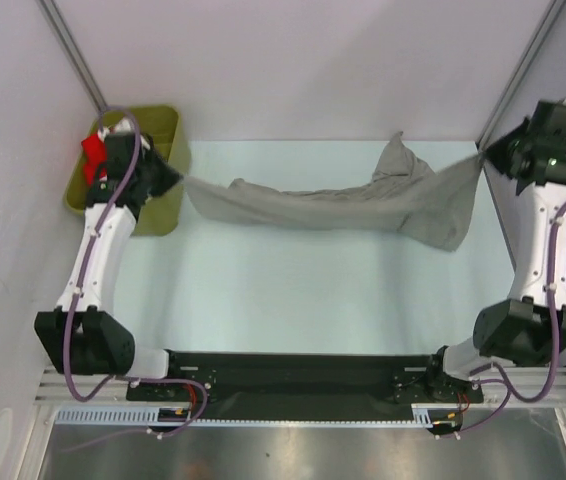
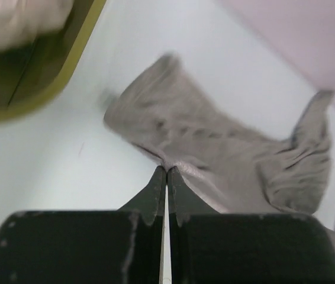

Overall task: Fold and stack the t-shirts
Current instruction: Flatten the tshirt out

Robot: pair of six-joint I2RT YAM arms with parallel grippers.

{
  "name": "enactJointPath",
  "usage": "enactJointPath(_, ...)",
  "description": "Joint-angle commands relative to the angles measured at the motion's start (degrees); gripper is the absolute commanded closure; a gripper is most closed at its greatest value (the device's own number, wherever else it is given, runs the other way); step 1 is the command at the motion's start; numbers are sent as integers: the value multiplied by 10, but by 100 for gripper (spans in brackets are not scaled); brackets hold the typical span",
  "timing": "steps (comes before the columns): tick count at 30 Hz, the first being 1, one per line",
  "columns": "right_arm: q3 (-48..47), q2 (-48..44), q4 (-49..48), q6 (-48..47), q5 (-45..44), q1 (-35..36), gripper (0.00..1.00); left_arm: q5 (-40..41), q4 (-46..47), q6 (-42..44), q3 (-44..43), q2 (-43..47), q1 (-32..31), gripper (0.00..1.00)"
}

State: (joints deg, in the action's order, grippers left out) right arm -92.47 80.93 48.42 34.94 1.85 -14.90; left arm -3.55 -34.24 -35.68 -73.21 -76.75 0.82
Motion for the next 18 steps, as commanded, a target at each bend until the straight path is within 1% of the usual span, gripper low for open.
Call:
enactJointPath(1,-174,63,-104,4,-18,-34,100,12,14,22,-152,-66,-4,100)
enactJointPath(2,-205,78,-131,6,-15,-42,100,14,13,23,-188,-86,-4,100)
enactJointPath(3,-269,105,-142,9,-10,-47,100,17,13,21,-255,-117,-4,100)
enactJointPath(5,-332,130,-156,14,-15,-65,100,17,2,27,-330,-159,-3,100)
enactJointPath(6,-397,152,-159,21,-15,-72,100,21,-4,26,-402,-197,-3,100)
enactJointPath(8,-445,169,-186,18,-3,-84,100,14,-6,14,-457,-226,-4,100)
enactJointPath(9,-457,171,-202,12,4,-84,100,2,-4,-16,-489,-238,0,100)
enactJointPath(10,-450,163,-226,-1,9,-84,100,-14,4,-35,-497,-252,2,100)
enactJointPath(11,-440,154,-271,-5,13,-84,100,-33,45,-49,-497,-256,7,100)
enactJointPath(13,-413,131,-312,-7,29,-92,100,-62,72,-85,-511,-269,8,100)
enactJointPath(14,-407,124,-343,-10,39,-97,100,-72,99,-90,-520,-272,8,100)
enactJointPath(17,-393,118,-394,-22,60,-116,100,-109,151,-87,-577,-298,12,100)
enactJointPath(18,-400,125,-394,-22,68,-127,100,-109,157,-91,-609,-307,16,100)
